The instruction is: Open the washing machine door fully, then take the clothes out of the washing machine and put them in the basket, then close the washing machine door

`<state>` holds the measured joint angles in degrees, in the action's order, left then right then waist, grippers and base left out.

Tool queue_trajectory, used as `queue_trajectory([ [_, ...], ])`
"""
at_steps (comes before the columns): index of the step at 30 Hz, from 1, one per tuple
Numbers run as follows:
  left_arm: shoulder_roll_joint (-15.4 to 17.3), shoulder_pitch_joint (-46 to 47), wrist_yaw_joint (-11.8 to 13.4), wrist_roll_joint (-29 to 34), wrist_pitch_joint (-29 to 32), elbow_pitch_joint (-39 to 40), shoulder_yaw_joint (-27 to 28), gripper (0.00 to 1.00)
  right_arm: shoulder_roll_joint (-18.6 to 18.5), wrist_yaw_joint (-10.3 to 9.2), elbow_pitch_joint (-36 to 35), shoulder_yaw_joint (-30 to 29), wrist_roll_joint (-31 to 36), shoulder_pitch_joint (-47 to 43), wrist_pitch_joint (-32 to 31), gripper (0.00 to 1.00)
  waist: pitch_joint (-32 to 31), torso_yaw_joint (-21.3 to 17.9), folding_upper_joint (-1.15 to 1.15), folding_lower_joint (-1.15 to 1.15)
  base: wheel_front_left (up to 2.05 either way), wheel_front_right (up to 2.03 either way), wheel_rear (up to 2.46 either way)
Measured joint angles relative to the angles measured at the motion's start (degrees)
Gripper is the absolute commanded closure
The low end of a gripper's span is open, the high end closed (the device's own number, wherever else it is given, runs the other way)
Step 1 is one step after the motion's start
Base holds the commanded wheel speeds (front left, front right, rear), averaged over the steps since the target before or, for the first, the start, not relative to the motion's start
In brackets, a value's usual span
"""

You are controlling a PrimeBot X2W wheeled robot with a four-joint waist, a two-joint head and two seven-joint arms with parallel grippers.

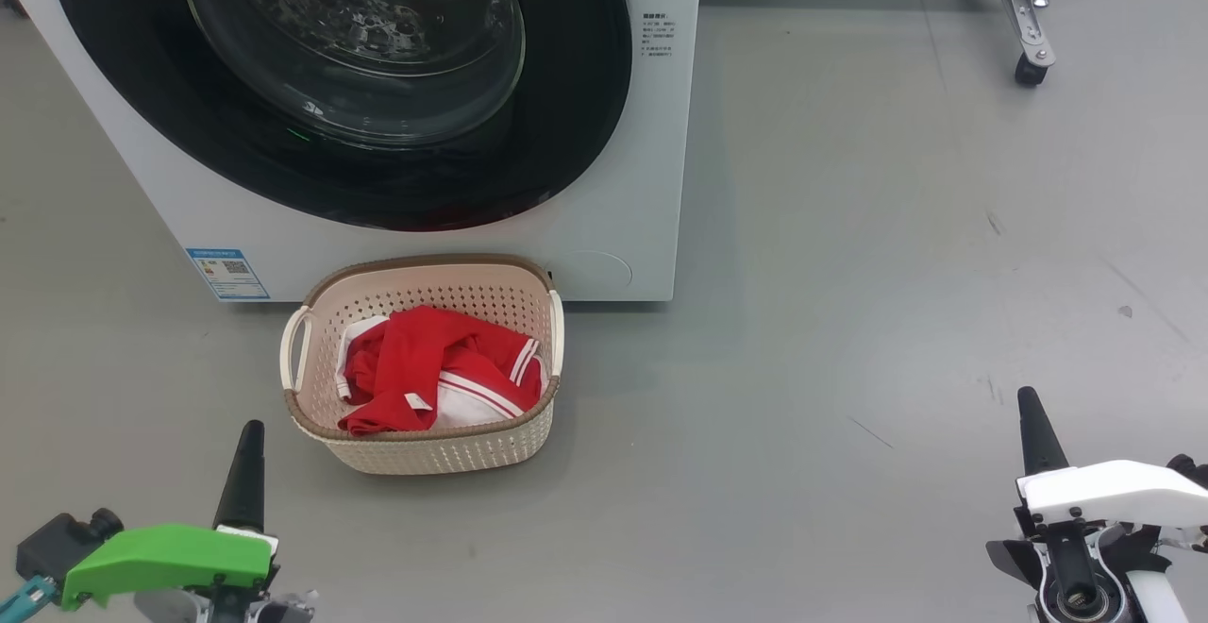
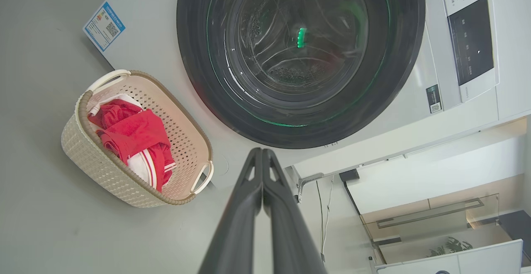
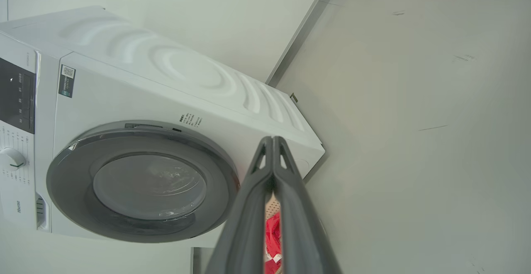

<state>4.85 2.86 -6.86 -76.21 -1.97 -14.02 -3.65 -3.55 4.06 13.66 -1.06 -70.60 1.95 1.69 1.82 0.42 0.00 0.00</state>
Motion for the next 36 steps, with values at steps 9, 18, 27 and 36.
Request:
queue_trajectory([
  [9,0.0,0.03,0.0,-5.49,1.43,-0.33,1.26,1.0,-0.08,0.92,0.64,-0.96,-7.2,0.46,-1.56,1.0,-0.51,-0.13,0.0,0.0,0.0,0.0,0.0],
  [18,-0.01,0.05,0.0,-10.69,2.83,-0.59,2.2,1.0,-0.22,1.43,1.18,-1.9,-13.55,0.74,-3.14,1.0,-0.97,-0.24,0.0,0.0,0.0,0.0,0.0],
  [27,-0.01,0.09,0.0,-16.24,4.36,-1.03,3.52,1.0,-0.31,2.43,1.69,-2.82,-20.76,1.06,-4.52,1.0,-1.48,-0.37,0.0,0.0,0.0,0.0,0.0],
  [36,-0.01,0.13,0.0,-18.76,4.94,-1.4,3.94,1.0,-0.45,2.6,2.01,-3.42,-23.82,1.13,-5.43,1.0,-1.66,-0.42,0.0,0.0,0.0,0.0,0.0],
])
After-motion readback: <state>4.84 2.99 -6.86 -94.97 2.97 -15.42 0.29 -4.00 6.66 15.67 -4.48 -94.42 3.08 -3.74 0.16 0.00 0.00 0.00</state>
